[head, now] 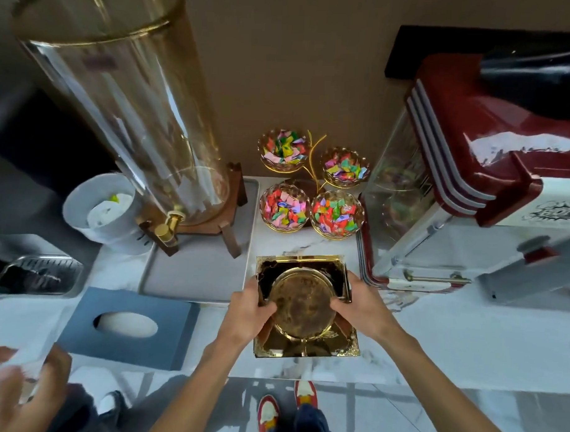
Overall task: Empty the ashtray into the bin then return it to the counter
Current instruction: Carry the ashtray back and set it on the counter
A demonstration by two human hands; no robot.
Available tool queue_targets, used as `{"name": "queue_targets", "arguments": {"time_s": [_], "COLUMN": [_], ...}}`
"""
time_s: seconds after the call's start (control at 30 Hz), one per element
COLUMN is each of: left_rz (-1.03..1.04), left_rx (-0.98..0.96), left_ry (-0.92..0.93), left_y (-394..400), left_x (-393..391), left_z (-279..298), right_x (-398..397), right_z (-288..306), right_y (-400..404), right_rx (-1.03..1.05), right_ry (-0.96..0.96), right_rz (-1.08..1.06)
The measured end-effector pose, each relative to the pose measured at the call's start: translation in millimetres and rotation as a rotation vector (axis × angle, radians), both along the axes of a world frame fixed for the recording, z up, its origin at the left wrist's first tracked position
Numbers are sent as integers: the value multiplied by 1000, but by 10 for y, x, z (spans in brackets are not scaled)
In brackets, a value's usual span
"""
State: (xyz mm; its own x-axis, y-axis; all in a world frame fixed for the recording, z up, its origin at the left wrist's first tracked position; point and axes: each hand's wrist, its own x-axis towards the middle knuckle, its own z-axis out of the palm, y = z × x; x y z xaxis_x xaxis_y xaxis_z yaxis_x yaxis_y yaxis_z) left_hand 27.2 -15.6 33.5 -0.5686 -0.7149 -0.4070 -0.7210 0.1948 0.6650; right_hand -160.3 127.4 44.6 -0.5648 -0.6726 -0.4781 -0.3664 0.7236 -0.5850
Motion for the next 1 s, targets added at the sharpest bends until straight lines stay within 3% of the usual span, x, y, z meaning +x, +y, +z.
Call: {"name": "queue_targets", "arguments": {"time_s": [0.47,1.0], "left_rz": [-21,-30], "left_rx": [33,52], "left_ry": [-136,-281], "left_y": [-59,-196], "left_x": [-362,-638], "left_z": [-611,-764], "right_x": [-262,-383], "right_z": [-421,-709], "right_y": [-227,-320], "right_rx": [76,114], "right_ry": [32,-33], "right_rz": [-80,-162]}}
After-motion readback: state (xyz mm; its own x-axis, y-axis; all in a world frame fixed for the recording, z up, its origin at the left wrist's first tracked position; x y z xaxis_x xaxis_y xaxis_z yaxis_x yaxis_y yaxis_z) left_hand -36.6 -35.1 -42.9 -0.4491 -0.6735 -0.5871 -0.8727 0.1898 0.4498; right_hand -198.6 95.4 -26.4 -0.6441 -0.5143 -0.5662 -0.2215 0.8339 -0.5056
